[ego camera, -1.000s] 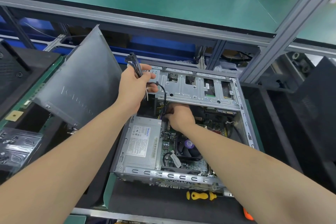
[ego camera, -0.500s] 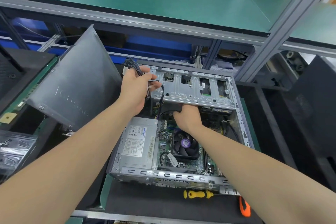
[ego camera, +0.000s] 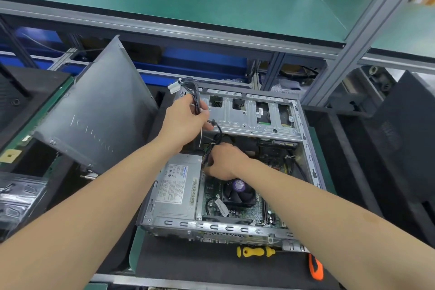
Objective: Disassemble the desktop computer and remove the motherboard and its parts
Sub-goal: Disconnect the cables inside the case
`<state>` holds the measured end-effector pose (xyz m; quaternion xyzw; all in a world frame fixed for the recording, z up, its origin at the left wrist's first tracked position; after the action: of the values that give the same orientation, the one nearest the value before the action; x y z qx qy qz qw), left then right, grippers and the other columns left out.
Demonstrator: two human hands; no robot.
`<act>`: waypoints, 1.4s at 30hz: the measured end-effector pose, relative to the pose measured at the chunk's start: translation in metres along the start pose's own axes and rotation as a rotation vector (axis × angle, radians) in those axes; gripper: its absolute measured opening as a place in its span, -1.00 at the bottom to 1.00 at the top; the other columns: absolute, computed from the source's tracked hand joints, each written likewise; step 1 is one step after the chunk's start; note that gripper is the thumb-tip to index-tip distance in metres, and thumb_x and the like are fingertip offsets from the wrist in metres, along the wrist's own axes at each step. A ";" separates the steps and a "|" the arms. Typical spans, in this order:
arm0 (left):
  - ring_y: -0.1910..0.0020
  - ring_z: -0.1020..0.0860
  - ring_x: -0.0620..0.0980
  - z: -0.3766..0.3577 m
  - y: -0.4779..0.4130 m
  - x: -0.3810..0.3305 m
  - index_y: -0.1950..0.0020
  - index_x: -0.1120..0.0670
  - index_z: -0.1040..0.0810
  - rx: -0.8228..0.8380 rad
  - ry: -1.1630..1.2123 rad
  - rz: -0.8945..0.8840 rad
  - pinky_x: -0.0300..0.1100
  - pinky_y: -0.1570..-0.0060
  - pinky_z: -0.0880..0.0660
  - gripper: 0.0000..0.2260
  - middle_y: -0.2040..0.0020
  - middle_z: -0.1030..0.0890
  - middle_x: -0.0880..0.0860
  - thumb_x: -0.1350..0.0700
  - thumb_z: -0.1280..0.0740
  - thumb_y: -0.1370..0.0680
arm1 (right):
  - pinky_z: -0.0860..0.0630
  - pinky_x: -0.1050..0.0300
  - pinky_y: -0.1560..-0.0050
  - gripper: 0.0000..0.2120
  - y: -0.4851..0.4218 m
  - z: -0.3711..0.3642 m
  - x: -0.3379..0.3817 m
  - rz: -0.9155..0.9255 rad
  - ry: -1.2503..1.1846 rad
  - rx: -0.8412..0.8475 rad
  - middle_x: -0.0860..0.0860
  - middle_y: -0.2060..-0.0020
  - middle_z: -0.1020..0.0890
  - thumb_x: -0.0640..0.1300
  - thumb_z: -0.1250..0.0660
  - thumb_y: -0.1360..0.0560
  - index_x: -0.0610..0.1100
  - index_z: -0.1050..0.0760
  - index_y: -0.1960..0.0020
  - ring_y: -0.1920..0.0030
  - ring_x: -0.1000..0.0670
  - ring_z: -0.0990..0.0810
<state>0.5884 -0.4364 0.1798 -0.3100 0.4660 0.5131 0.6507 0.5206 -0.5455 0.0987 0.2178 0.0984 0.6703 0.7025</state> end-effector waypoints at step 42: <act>0.13 -0.46 0.05 -0.030 0.058 -0.056 0.04 0.17 -0.58 -0.026 -0.461 -0.967 -0.05 0.05 -0.41 -0.83 0.15 -0.53 0.04 0.35 -0.35 -0.42 | -0.43 -0.05 -0.37 -0.06 0.059 -0.019 -0.058 0.193 -0.059 0.105 0.00 -0.40 -0.41 0.45 -0.38 -0.38 -0.03 -0.22 -0.57 -0.36 -0.05 -0.44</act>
<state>0.5220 -0.4682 0.2248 -0.3767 0.1088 0.2152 0.8944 0.4542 -0.5991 0.0987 0.2825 0.0909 0.7221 0.6249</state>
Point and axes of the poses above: each hand's wrist, its own y-axis away from the middle knuckle, its own z-axis out of the back of the hand, x = y × z, the point moved 7 cm from there along -y, towards the middle knuckle
